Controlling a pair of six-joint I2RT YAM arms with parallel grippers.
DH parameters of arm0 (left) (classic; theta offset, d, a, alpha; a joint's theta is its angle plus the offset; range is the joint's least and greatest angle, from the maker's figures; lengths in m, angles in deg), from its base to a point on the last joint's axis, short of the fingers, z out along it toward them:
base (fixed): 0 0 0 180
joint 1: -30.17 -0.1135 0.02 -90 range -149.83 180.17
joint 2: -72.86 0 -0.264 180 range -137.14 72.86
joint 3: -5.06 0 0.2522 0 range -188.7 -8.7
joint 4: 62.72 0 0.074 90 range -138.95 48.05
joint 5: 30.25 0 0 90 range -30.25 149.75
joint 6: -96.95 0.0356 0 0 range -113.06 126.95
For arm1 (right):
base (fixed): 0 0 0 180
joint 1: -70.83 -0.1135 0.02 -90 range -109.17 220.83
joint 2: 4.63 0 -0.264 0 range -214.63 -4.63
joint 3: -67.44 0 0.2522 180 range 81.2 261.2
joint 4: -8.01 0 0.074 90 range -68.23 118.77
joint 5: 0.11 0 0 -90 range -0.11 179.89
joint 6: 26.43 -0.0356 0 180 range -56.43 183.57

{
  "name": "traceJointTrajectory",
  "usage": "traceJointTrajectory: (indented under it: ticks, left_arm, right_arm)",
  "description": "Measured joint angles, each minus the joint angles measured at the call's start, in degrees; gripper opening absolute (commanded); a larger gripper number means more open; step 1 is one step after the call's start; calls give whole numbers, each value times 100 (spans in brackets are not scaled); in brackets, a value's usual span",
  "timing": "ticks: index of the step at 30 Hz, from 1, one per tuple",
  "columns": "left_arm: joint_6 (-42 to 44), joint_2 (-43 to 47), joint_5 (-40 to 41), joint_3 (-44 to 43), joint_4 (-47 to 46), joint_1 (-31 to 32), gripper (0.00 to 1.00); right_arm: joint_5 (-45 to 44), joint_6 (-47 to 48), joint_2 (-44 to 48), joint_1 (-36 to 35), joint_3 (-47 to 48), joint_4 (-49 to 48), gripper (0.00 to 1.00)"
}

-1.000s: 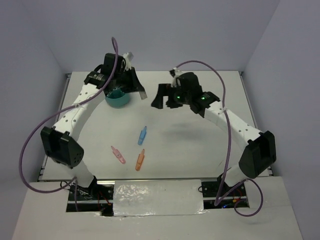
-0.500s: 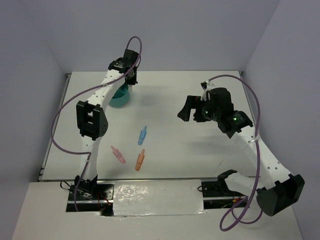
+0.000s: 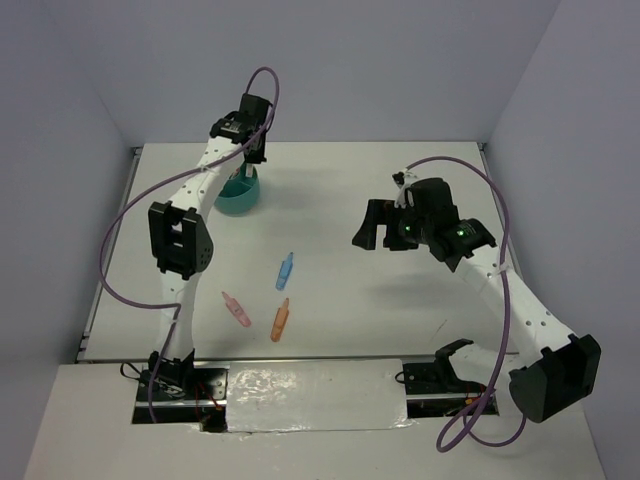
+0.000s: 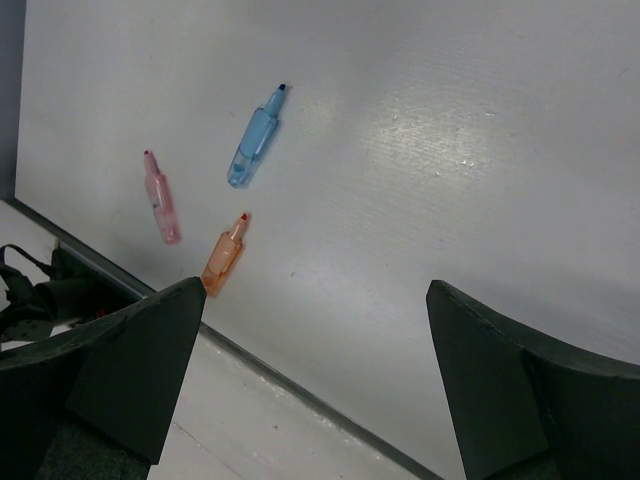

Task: Sort the stationery into containers
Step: Place the stationery in the storage box.

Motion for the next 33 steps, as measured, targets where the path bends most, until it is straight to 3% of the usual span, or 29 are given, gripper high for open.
traceJointTrajectory:
  ticks: [3, 9, 12, 16, 19, 26, 33]
  left_arm:
    - [11, -2, 13, 0, -15, -105, 10]
    - [83, -2, -46, 17, -63, -249, 18]
    - [92, -2, -85, 59, -85, -251, 29]
    - [103, -4, -125, 63, -92, -251, 52]
    - [94, -4, -127, 72, -96, -251, 62]
    - [79, -2, -151, 98, -94, -251, 66]
    - [-184, 227, -581, 144, 240, -223, 97]
  right_arm:
    - [59, 11, -50, 0, 39, 2, 100]
    - [116, 9, -63, 0, 39, 4, 100]
    - [116, -2, -63, 0, 39, 4, 100]
    - [116, -4, -61, 0, 39, 9, 100]
    - [118, -4, -35, 0, 39, 17, 100]
    - [164, -9, 46, 0, 39, 17, 100]
    - [-22, -15, -122, -243, 39, 9, 100]
